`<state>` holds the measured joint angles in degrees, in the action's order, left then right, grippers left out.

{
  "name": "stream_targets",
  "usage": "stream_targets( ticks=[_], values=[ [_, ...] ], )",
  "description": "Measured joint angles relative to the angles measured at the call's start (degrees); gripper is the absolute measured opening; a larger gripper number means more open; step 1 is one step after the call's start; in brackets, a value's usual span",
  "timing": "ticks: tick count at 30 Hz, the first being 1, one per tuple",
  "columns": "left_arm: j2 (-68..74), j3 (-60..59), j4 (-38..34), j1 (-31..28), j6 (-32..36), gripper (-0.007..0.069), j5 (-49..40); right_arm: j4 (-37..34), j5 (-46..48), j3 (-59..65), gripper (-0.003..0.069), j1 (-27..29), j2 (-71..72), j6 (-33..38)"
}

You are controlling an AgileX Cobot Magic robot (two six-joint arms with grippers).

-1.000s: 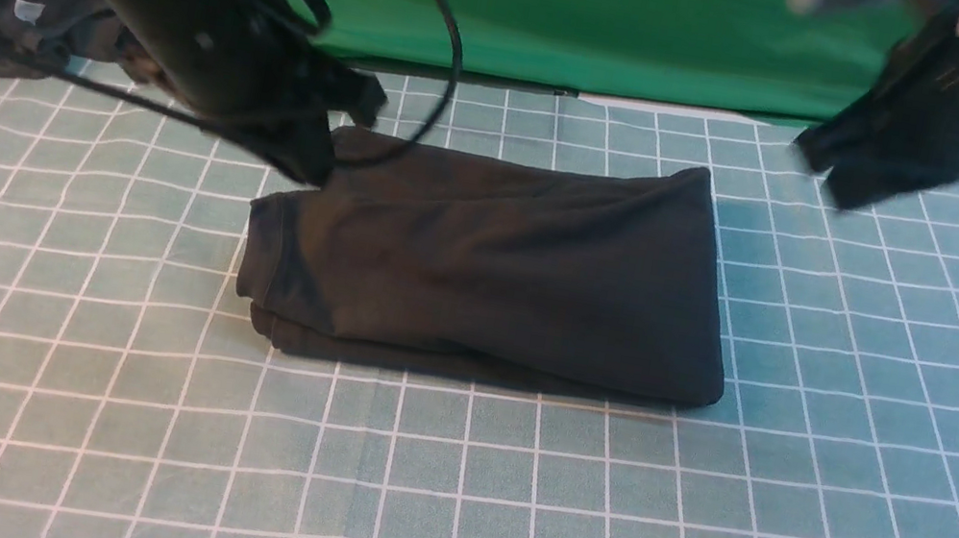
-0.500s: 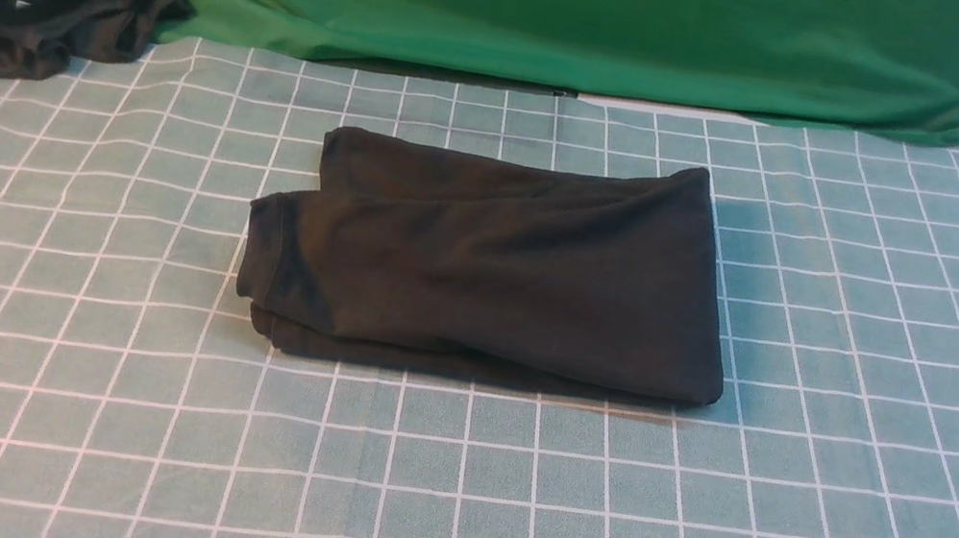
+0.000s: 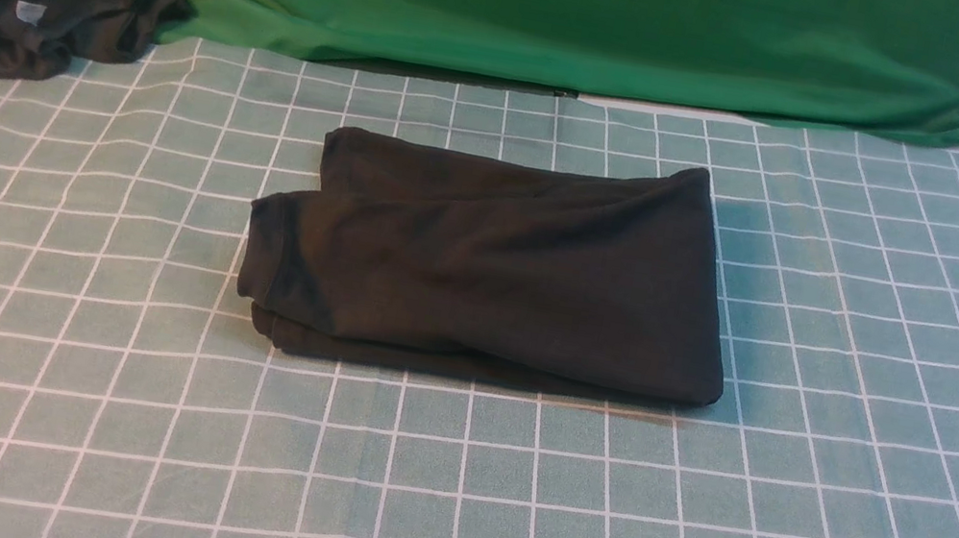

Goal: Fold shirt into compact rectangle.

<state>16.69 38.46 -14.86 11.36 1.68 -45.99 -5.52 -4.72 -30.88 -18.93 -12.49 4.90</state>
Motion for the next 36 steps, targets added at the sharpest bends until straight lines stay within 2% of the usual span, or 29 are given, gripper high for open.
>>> stream_targets(
  ticks=[6,12,28,36],
  values=[
    [-7.40,-10.43,-1.37,0.00,-0.23,0.0008,15.29,0.05,-2.87,0.82,0.0046,0.00,1.05,-0.06],
    [-7.72,-12.53,-2.60,0.00,-0.23,0.0012,25.15,0.05,-3.18,0.82,0.0086,0.00,1.05,-0.13],
    [-7.72,-12.58,-2.66,0.00,-0.15,0.0013,24.52,0.05,-3.26,0.82,0.0127,0.00,1.05,-0.45],
    [-7.78,-12.99,2.84,0.00,4.39,0.0013,24.78,0.05,-3.26,0.82,0.0149,0.00,1.05,-0.45]
  ],
)
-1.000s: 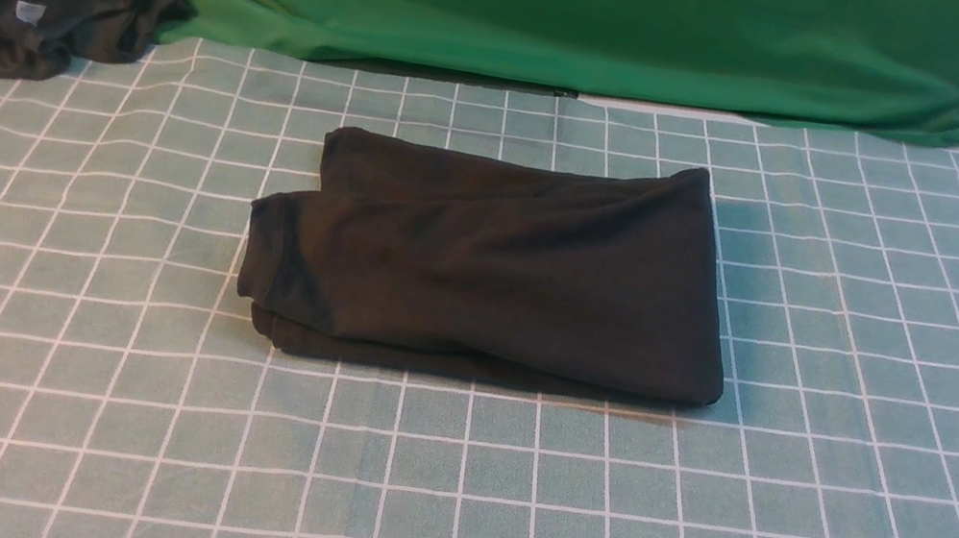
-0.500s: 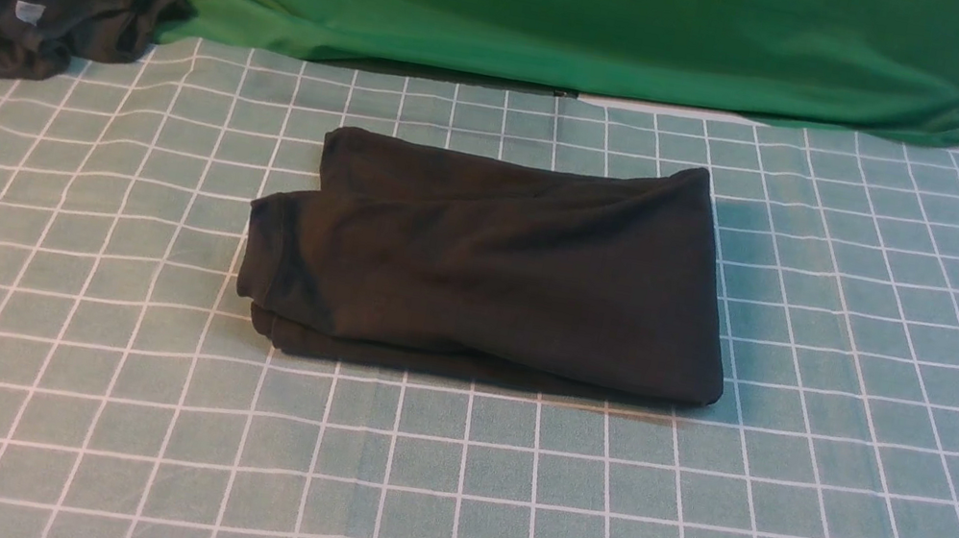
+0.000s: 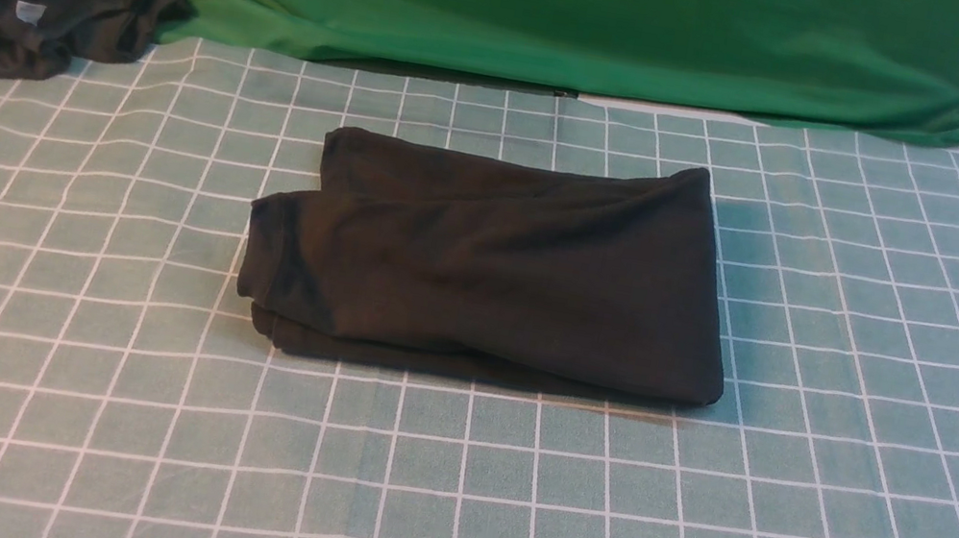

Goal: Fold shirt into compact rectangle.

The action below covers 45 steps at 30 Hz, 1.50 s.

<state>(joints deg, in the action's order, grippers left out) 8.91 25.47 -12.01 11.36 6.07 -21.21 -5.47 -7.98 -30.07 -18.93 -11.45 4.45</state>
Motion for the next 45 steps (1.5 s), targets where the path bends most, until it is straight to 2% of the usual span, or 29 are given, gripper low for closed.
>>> stream_targets(
  ticks=[4,9,14,20,30,45],
  values=[
    [-2.03,-2.11,3.45,-2.30,0.25,0.0013,1.11,0.00,0.00,0.00,0.0158,0.00,0.00,0.00],
    [-8.05,-9.90,4.48,-10.87,0.25,0.0013,4.26,0.00,0.00,0.00,0.0167,0.00,0.00,0.00],
    [-8.94,-17.52,4.83,-15.87,0.25,0.0013,4.92,0.00,0.00,0.00,0.0178,0.00,0.00,-0.06],
    [-8.91,-23.54,5.15,-15.45,0.25,0.0013,4.86,0.00,0.00,0.00,0.0194,0.00,0.00,-0.10],
    [-8.94,-25.72,6.00,-9.40,0.25,0.0013,7.43,0.00,0.00,0.00,0.0225,0.00,0.00,-0.10],
    [-8.94,-25.72,6.06,-9.11,0.25,0.0014,7.48,0.00,0.00,0.00,0.0237,0.00,0.00,-0.10]
  ],
)
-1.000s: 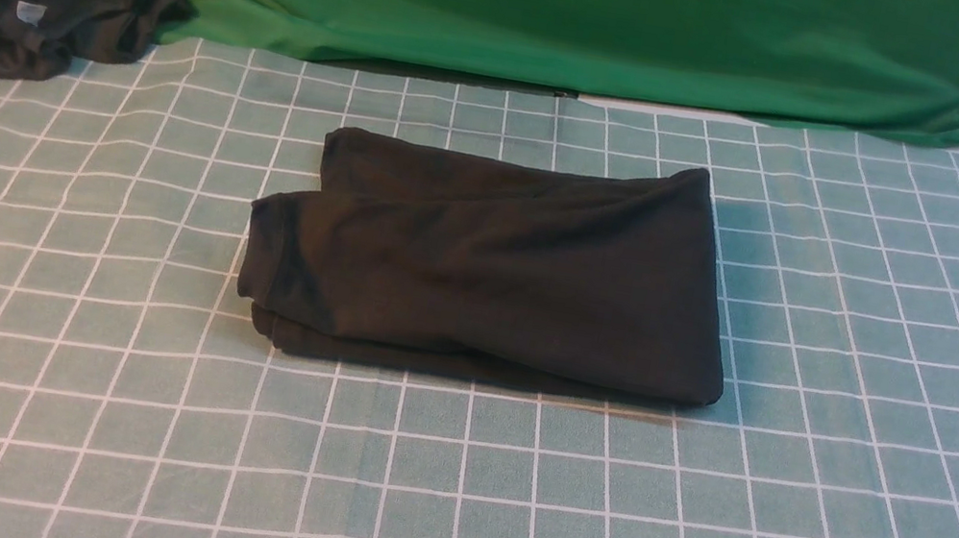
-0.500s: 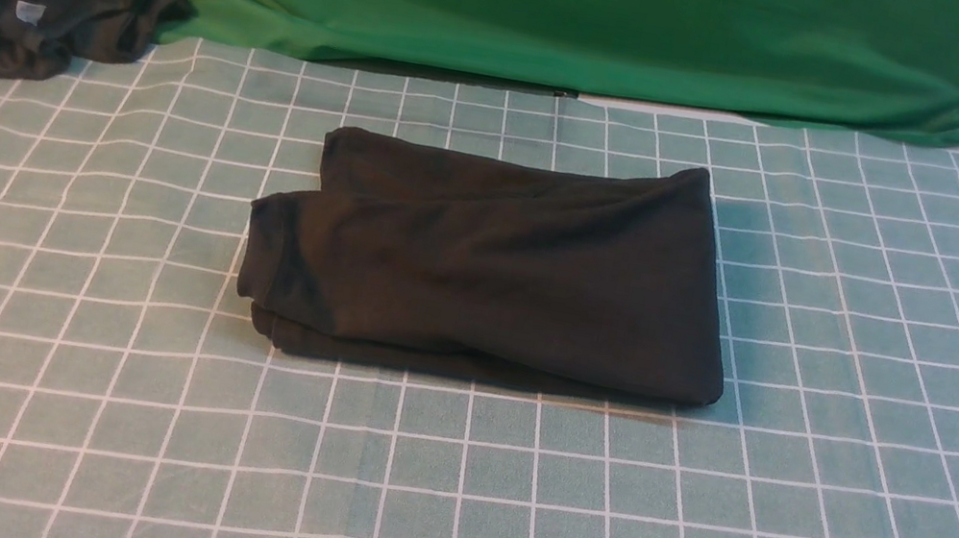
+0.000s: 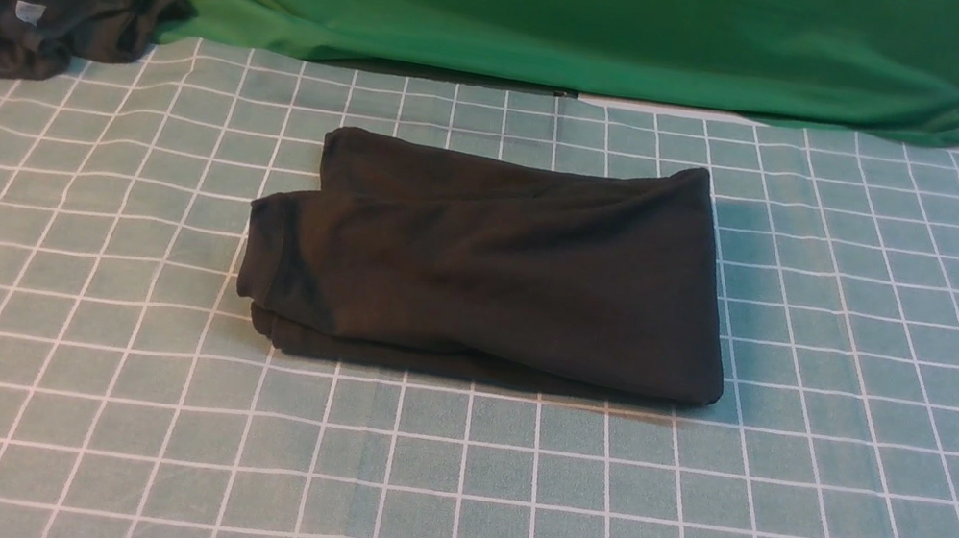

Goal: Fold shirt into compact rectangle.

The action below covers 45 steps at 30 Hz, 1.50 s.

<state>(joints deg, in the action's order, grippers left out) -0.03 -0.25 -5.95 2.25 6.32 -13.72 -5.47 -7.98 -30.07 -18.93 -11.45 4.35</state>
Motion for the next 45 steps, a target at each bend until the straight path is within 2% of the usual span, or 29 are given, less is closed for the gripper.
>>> stream_targets(
  ticks=[12,18,22,31,38,45],
  values=[
    [0.00,0.00,0.00,0.00,0.00,0.0015,0.00,0.00,0.05,0.00,0.0237,0.00,0.00,0.06],
    [0.00,0.00,0.00,0.00,0.00,0.0015,0.00,0.00,3.10,0.22,0.0237,0.69,0.17,5.83],
    [0.00,0.00,0.00,0.00,0.00,0.0015,0.00,0.00,9.64,4.96,0.0241,6.57,0.21,9.77],
    [0.00,0.00,0.01,0.00,0.00,0.0015,0.00,0.05,12.04,26.08,0.0243,15.27,3.79,13.17],
    [0.03,0.00,0.20,0.00,0.00,0.0015,0.00,0.77,22.58,30.57,0.0243,17.02,10.64,14.89],
    [0.00,0.00,0.63,0.00,0.00,0.0015,0.01,0.95,24.19,30.67,0.0242,17.33,11.39,15.46]
  ],
)
